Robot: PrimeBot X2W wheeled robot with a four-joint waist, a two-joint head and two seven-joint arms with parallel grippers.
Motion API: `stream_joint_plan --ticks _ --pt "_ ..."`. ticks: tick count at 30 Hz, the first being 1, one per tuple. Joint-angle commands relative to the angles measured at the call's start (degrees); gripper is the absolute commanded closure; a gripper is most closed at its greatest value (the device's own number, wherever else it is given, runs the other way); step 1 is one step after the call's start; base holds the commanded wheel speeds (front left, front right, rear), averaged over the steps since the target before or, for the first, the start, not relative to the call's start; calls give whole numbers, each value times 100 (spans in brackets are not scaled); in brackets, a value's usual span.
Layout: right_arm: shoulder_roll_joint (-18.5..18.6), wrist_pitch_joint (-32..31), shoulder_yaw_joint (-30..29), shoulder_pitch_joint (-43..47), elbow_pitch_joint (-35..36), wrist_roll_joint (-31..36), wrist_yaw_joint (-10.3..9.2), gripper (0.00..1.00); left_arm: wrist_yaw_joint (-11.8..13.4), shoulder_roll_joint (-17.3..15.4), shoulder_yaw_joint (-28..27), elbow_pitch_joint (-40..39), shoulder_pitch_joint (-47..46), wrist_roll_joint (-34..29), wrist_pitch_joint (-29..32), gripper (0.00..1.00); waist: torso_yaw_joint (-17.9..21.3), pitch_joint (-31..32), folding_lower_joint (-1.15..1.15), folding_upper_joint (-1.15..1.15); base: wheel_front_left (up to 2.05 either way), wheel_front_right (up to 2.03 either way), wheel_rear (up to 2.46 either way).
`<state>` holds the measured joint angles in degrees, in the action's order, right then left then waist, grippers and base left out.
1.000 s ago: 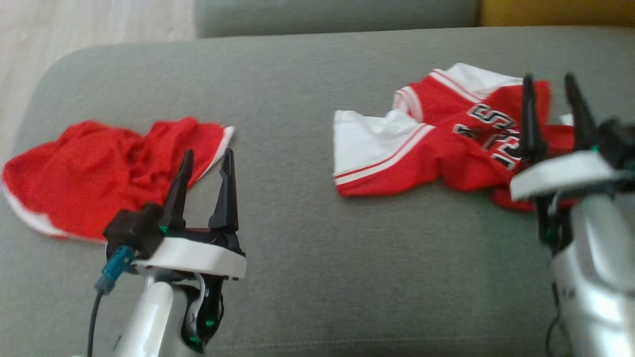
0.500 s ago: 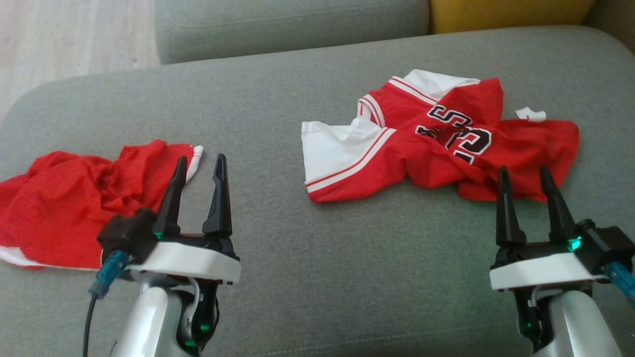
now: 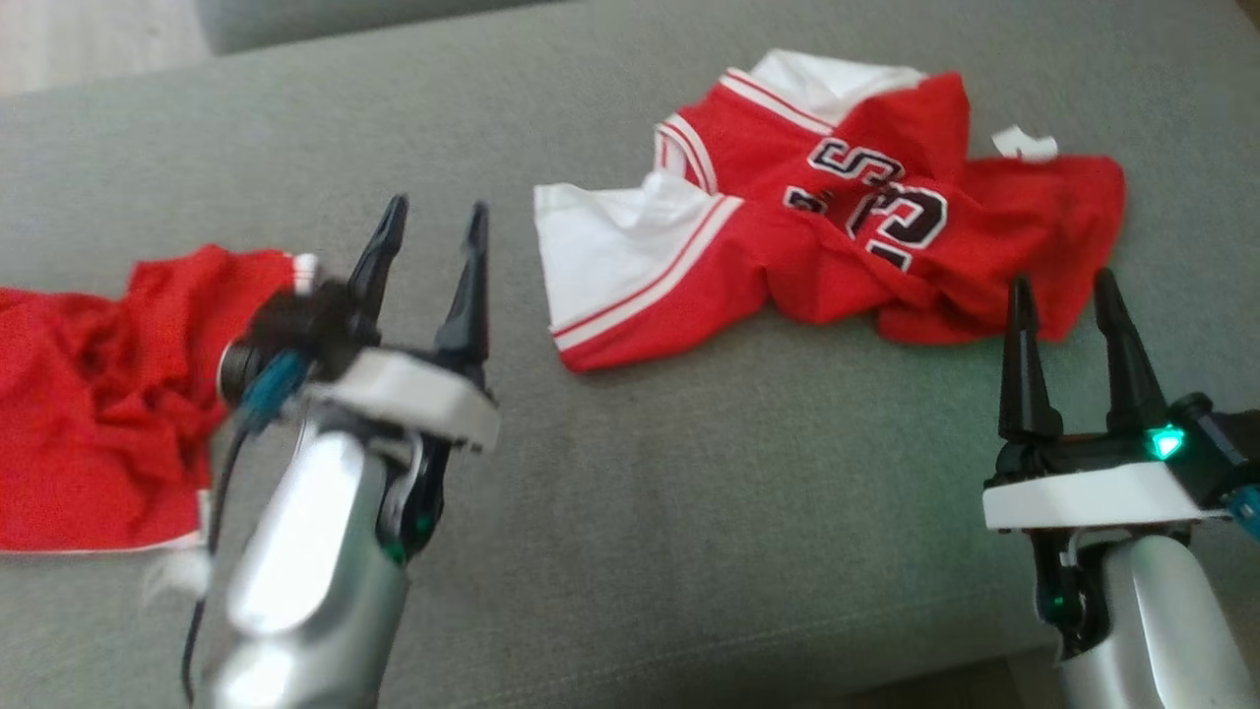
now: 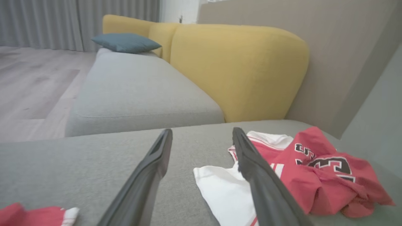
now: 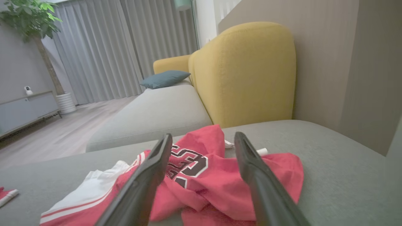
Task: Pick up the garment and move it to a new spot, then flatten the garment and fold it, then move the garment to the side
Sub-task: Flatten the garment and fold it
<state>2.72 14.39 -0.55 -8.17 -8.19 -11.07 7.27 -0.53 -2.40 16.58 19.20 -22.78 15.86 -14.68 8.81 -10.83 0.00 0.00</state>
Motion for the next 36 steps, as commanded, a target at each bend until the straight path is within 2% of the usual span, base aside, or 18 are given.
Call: stream_joint_plan --ticks 1,10,14,19,28,29,33,34,35,36 --pt "17 60 126 -196 200 29 22 0 -23 -48 -110 -68 -326 -79 5 0 175 -186 0 0 0 0 0" --pt "16 60 316 -395 305 -5 22 0 -154 -150 467 2059 -2025 -669 1011 0 616 -704 0 0 0 0 0" --pt "16 61 391 -455 343 -67 22 0 -62 -270 627 2901 -2586 -924 1337 0 762 -859 0 0 0 0 0" --pt "16 61 436 -480 399 -159 22 0 45 -356 683 3618 -3026 -1029 1352 0 872 -986 0 0 0 0 0" --pt "16 61 484 -544 480 -271 22 0 46 -361 768 4431 -3469 -1029 1234 0 989 -1159 0 0 0 0 0" --pt "16 61 489 -551 488 -284 22 0 19 -352 774 4515 -3501 -1012 1255 0 1001 -1175 0 0 0 0 0" --pt "16 61 472 -575 506 -335 22 0 -355 -274 876 4913 -3596 -917 1518 0 1039 -1221 0 0 0 0 0" --pt "16 61 452 -576 504 -339 22 0 -413 -255 905 4960 -3611 -904 1556 80 1034 -1220 0 0 0 0 0" --pt "16 61 425 -576 501 -341 22 0 -450 -239 921 4990 -3623 -882 1561 100 1026 -1213 0 0 0 0 0" --pt "16 61 393 -575 496 -348 22 0 -475 -225 934 5009 -3632 -863 1542 100 1010 -1199 0 0 0 0 0"
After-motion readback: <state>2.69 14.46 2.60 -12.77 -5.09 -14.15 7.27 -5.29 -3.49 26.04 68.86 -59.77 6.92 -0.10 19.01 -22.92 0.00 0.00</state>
